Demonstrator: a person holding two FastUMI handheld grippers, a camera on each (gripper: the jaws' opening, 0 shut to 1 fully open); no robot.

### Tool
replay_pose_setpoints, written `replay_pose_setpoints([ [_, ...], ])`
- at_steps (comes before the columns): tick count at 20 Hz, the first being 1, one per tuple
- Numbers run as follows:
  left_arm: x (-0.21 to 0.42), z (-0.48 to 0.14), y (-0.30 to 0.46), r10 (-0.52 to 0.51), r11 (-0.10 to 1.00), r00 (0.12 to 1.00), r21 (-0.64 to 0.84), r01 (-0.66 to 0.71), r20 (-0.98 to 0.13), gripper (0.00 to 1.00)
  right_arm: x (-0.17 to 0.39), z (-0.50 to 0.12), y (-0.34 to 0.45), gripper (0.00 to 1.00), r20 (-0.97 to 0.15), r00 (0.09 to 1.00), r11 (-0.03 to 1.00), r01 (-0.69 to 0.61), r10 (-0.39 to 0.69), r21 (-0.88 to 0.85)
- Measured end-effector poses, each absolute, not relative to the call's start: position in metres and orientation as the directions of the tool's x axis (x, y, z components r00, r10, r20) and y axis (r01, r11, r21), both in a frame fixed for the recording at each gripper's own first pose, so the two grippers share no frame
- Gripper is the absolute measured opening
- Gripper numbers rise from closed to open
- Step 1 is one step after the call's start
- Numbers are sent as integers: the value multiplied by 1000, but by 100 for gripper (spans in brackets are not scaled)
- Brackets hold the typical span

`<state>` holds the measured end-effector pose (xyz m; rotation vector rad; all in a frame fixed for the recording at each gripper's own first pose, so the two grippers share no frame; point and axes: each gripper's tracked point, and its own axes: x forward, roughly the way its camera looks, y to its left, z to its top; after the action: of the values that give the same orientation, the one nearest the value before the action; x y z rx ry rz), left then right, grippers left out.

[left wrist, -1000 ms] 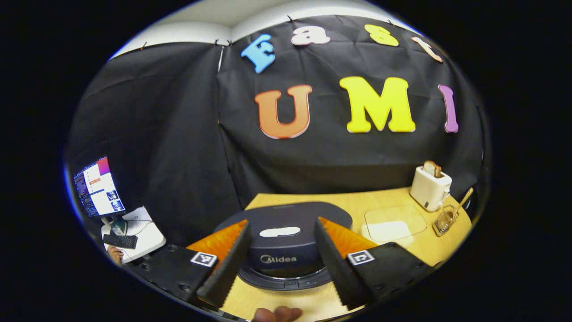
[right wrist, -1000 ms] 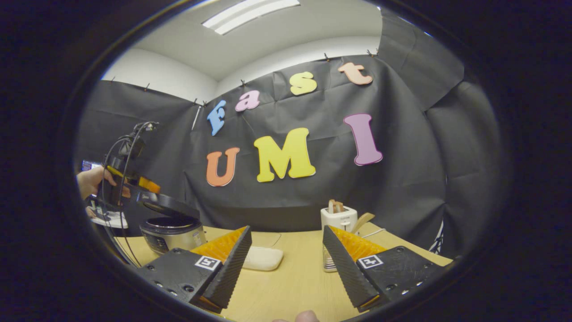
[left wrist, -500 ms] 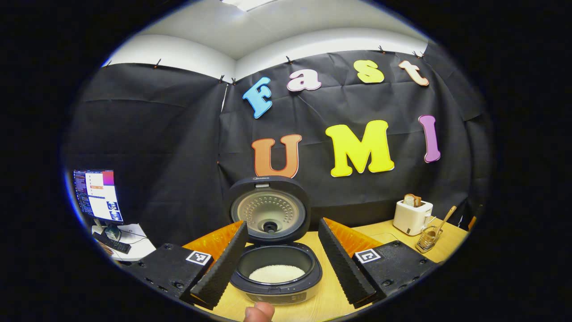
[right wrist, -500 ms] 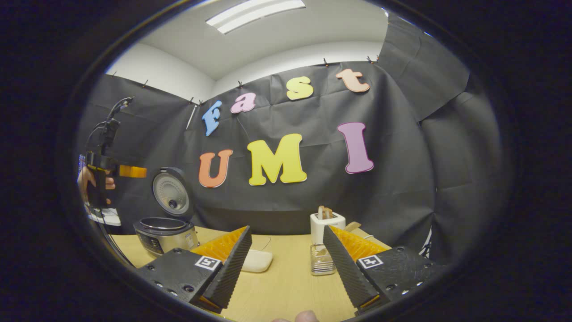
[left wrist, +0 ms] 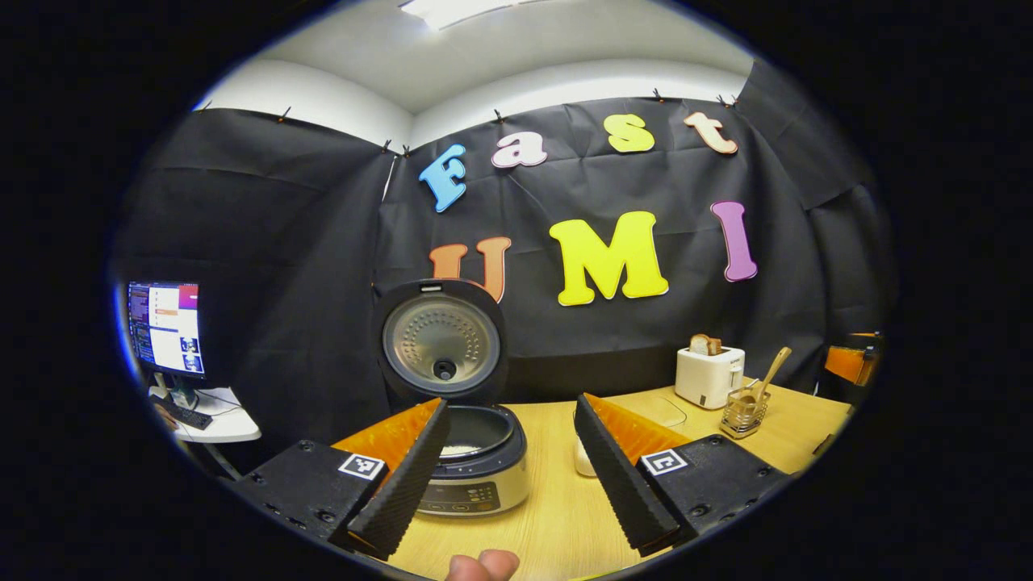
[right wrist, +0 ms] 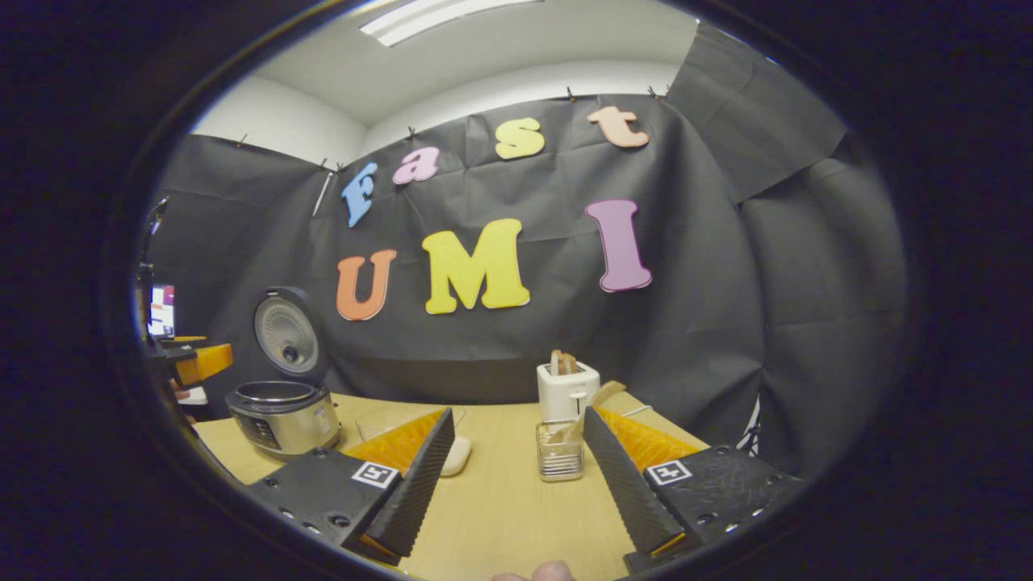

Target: Close the left gripper, press the button to open the rice cooker; take a wooden spoon from the chopstick holder with the right hand, scoop a spoonful of rice and pour it into the rice cooker, then put the wooden spoon back into the chopstick holder.

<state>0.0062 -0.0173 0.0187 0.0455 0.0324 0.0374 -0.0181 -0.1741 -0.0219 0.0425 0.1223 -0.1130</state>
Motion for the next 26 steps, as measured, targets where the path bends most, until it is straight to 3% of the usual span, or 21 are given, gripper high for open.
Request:
replay_pose_setpoints([
  [3,4,0,-25,15,1000,999,8,-15,-45,99,-5,-26,-184,95,-147,980,990,139,-133,27],
  [4,4,-6,-24,16,1000,998,5,-16,-59,99,0,-29,-190,91,-157,977,989,150,-145,17],
  [7,6,-16,-17,22,1000,997,-9,-22,-72,99,23,-43,-206,100,-195,966,984,178,-172,10],
  [8,7,-17,-15,21,1000,997,-13,-22,-74,99,32,-49,-212,91,-210,961,982,188,-181,14],
  [14,5,-8,4,52,999,998,-14,-53,-46,99,87,-84,-247,91,-300,928,969,243,-220,42],
  [15,5,-9,5,53,998,997,-13,-53,-49,99,96,-92,-252,95,-312,923,968,249,-224,41],
  [20,6,-8,7,57,998,998,9,-56,-38,99,141,-115,-273,96,-345,907,964,266,-242,25],
  [21,6,-8,7,56,998,998,12,-55,-37,99,149,-119,-276,92,-352,905,961,272,-240,44],
  [23,7,-10,8,56,998,998,11,-56,-39,99,167,-128,-286,96,-371,897,952,294,-241,91],
  [26,8,-9,12,65,998,997,13,-65,-38,99,187,-134,-300,92,-379,890,932,329,-252,153],
])
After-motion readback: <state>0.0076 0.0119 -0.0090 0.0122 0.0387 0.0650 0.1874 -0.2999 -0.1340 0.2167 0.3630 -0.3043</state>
